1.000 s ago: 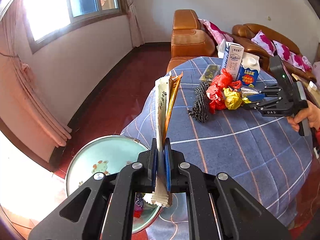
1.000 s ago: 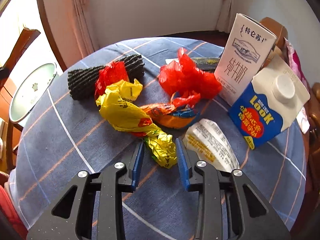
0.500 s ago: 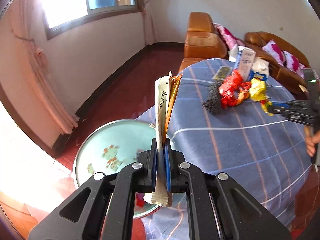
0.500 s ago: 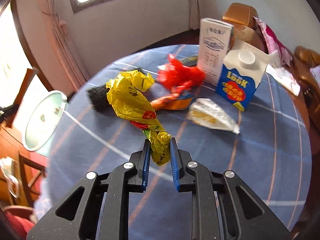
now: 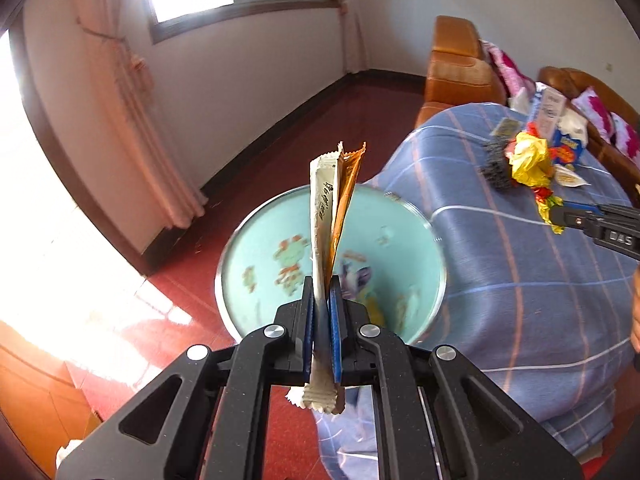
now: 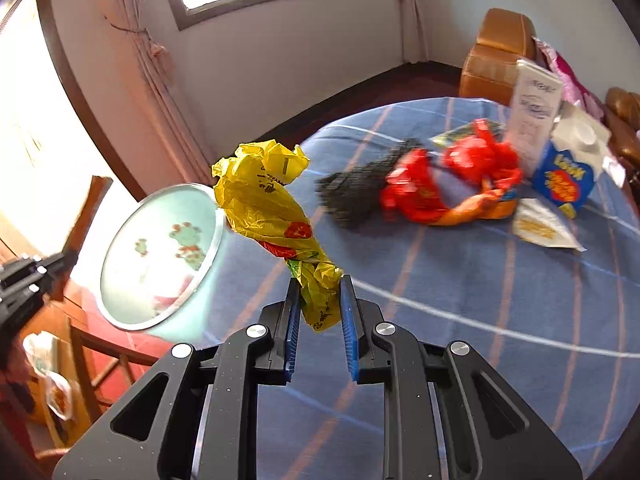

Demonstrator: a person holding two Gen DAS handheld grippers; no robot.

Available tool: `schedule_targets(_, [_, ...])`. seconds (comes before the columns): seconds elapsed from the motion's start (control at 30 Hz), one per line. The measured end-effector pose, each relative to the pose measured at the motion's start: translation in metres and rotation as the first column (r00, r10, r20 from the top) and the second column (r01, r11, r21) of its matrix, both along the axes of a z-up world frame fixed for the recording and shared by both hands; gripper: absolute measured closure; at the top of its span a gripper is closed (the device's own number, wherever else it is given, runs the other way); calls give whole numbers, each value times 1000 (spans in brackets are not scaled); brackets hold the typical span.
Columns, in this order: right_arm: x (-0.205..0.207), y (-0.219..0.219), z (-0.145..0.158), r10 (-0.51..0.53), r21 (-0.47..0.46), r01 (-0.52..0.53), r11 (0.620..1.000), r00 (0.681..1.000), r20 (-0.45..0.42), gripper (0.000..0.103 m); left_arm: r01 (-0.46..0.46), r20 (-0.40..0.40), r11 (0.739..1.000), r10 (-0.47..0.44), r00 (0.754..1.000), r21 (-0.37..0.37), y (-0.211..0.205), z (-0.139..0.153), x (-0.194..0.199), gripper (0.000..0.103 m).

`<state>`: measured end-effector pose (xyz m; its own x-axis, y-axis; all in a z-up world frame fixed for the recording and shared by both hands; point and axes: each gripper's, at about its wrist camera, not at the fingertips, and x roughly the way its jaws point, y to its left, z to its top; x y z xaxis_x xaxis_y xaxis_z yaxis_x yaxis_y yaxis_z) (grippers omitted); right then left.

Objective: Collect trash
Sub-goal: 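Carry the silver wrapper and yellow bag over the bin and open both tools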

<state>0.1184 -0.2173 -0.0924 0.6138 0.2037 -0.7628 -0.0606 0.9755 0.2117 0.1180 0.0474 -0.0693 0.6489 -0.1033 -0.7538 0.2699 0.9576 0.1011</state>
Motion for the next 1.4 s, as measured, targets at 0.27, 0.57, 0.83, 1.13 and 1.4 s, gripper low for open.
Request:
schedule_targets(0.27, [3, 53, 1, 25, 2, -25, 1000, 1000, 5, 83, -52, -12, 999, 52, 999, -16, 14, -8, 1, 96])
schedule_targets(0.57, [14, 92, -3, 37, 1, -37, 999, 999, -6, 82, -86, -38, 996, 85, 996, -26, 23, -21, 8, 96])
schedule_targets(0.83, [28, 120, -10, 53, -6, -53, 999, 998, -32, 82, -110, -66, 993, 108, 992, -29, 27, -33, 21, 96])
schedule_targets(1.13, [50, 139, -24, 46, -38, -49, 998, 997, -67, 82, -118, -101, 993, 115, 988, -31, 23, -49, 37, 95])
schedule_targets(1.4, [66, 146, -40, 48, -28, -51, 998, 992, -115, 81, -125, -132, 992, 121, 984, -17, 22, -61, 48, 95])
